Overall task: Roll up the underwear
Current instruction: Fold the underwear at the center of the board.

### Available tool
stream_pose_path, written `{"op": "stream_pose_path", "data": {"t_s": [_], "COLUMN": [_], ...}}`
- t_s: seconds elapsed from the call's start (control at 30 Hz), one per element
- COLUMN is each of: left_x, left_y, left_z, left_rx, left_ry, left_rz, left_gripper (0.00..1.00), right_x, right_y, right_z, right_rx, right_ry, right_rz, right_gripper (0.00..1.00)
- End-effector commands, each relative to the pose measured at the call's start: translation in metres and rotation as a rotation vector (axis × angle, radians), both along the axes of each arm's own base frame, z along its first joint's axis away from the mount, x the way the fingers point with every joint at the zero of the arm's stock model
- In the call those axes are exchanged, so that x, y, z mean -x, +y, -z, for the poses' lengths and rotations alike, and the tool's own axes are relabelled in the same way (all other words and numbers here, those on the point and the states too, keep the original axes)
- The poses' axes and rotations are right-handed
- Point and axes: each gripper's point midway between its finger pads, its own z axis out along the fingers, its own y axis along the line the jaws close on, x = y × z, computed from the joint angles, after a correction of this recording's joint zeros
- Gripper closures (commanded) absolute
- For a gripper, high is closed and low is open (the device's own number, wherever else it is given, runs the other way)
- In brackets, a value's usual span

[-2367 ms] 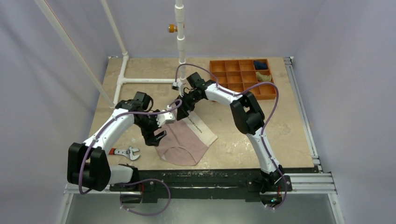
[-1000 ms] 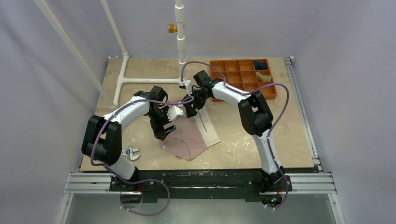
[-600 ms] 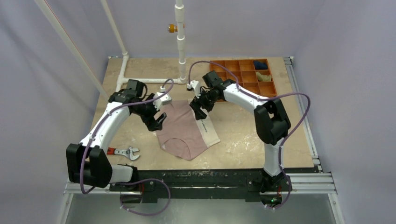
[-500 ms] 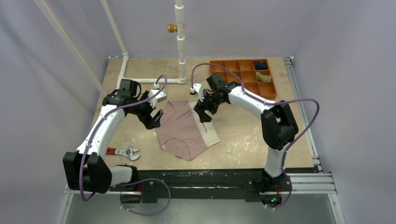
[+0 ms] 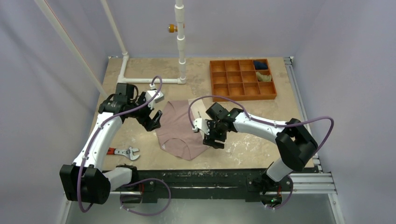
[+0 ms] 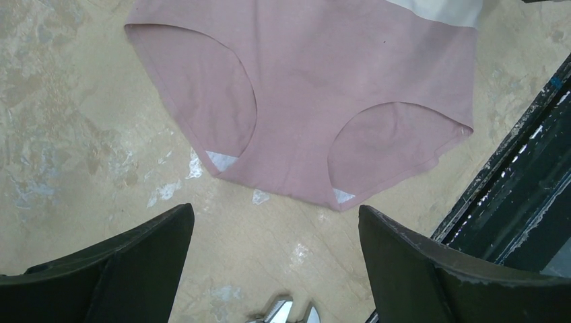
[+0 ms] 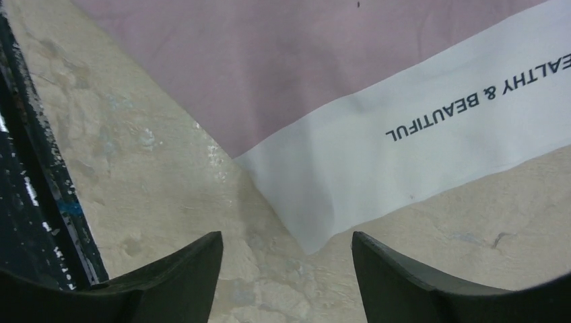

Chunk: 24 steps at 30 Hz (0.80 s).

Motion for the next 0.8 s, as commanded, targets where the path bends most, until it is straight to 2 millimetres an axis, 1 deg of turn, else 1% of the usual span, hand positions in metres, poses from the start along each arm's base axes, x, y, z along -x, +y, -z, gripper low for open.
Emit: {"op": "stream_pose_path", "data": {"t_s": [0.0, 0.17, 0.23, 0.27, 0.37, 0.47, 0.5, 0.6, 0.67, 0.77], "left_x": [-0.001, 0.000, 0.000, 0.000, -0.001, -0.002, -0.002, -0.003, -0.003, -0.003], "left_y": [-0.003, -0.001, -0.001, -0.001, 0.000, 0.002, 0.003, 0.003, 0.004, 0.004], "left_z": [-0.006, -0.006, -0.006, -0.006, -0.005, -0.005, -0.004, -0.003, -0.003, -0.002], "left_rx": [0.026, 0.017, 0.015, 0.014, 0.008, -0.004, -0.009, -0.016, -0.020, -0.026], "left_ry": [-0.014, -0.016, -0.016, -0.016, -0.020, -0.026, -0.025, -0.023, -0.020, -0.013], "left_rz": [-0.006, -0.007, -0.006, -0.006, -0.003, -0.001, 0.000, 0.006, 0.010, 0.016], "left_gripper": [0.09, 0.09, 0.09, 0.09, 0.09, 0.09, 0.09, 0.09, 0.09, 0.09], "right_x": [-0.021, -0.025, -0.026, -0.026, -0.021, -0.019, -0.018, -0.012, -0.004, 0.010], "right_y": [-0.003, -0.006, -0.006, -0.006, -0.004, -0.002, -0.002, 0.000, 0.001, 0.000], "right_z": [0.005, 0.017, 0.022, 0.024, 0.025, 0.018, 0.014, -0.001, -0.010, -0.017], "right_rx": [0.024, 0.049, 0.056, 0.060, 0.061, 0.059, 0.060, 0.064, 0.070, 0.093], "right_ry": [-0.123, -0.157, -0.157, -0.149, -0.127, -0.109, -0.103, -0.060, -0.002, 0.085], "right_rz": [0.027, 0.035, 0.035, 0.035, 0.026, 0.021, 0.019, 0.001, -0.022, -0.049], "right_gripper": [0.33, 0.38, 0.41, 0.44, 0.59, 0.74, 0.77, 0.79, 0.79, 0.76]}}
